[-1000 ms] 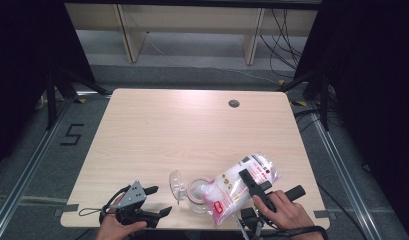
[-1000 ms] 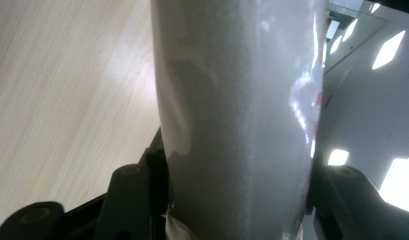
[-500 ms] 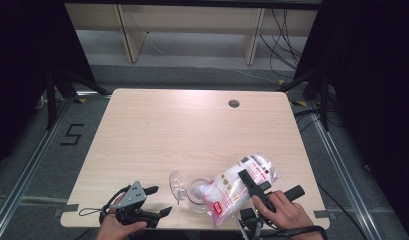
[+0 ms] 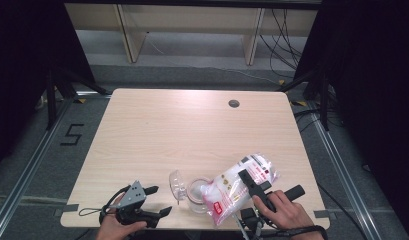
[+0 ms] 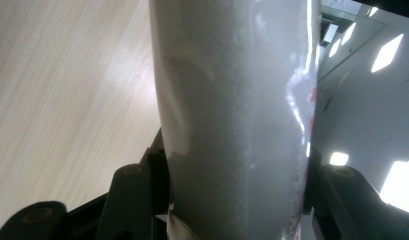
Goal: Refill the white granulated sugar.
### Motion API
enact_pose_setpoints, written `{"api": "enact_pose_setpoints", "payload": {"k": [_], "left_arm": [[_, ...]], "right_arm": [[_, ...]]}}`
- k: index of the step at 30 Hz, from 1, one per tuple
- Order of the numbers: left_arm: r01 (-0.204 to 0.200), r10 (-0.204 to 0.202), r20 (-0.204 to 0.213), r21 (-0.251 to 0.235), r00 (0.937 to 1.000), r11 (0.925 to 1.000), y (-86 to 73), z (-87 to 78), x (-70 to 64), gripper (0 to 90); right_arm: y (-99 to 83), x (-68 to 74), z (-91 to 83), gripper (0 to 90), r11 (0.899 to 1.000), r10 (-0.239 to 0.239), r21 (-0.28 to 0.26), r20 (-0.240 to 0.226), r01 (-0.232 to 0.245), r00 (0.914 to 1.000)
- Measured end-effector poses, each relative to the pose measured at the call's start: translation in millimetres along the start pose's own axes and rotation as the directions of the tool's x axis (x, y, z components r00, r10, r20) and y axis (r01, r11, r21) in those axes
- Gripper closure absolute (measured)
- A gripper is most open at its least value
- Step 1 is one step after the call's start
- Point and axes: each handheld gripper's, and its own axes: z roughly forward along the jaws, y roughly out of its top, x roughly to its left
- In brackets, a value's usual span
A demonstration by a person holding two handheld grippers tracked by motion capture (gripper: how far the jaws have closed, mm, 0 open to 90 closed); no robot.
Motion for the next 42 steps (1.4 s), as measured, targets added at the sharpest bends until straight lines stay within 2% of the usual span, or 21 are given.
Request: {"api": "enact_pose_setpoints", "payload": {"k": [2, 5, 6, 10, 24, 42], "left_arm": [[0.01, -0.01, 0.002, -0.014, 0.9999, 0.9998, -0.2, 0.7, -0.7, 18.3], [0.013, -0.013, 0.002, -0.015, 0.9999, 0.9998, -0.2, 0.1, -0.3, 18.3], [0.002, -0.002, -0.001, -0.005, 1.0, 1.0, 0.0, -1.2, 0.4, 18.3], [0.014, -0.014, 0.002, -0.017, 0.9999, 0.9998, -0.2, 0.3, -0.5, 18.3], [0.002, -0.002, -0.007, 0.002, 1.0, 1.0, 0.0, -0.5, 0.2, 18.3], [0.003, -0.003, -0.003, 0.002, 1.0, 1.0, -0.3, -0.1, 0.3, 18.3]], "right_arm": [[-0.2, 0.5, 0.0, 53.5, 1.0, 0.003, -0.002, 0.004, -0.003, 1.0], [-0.4, 0.1, 0.0, 53.6, 1.0, 0.003, -0.001, 0.001, -0.003, 1.0], [-0.4, 0.1, 0.0, 53.6, 1.0, 0.003, -0.001, 0.003, -0.003, 1.0], [-0.2, 0.6, -0.1, 53.7, 1.0, 0.011, 0.002, 0.003, -0.011, 0.9999], [-0.2, 0.1, 0.0, 54.0, 1.0, 0.003, -0.005, 0.007, -0.003, 1.0], [0.4, -1.1, -1.6, 54.3, 1.0, -0.001, 0.004, 0.008, 0.001, 1.0]]}}
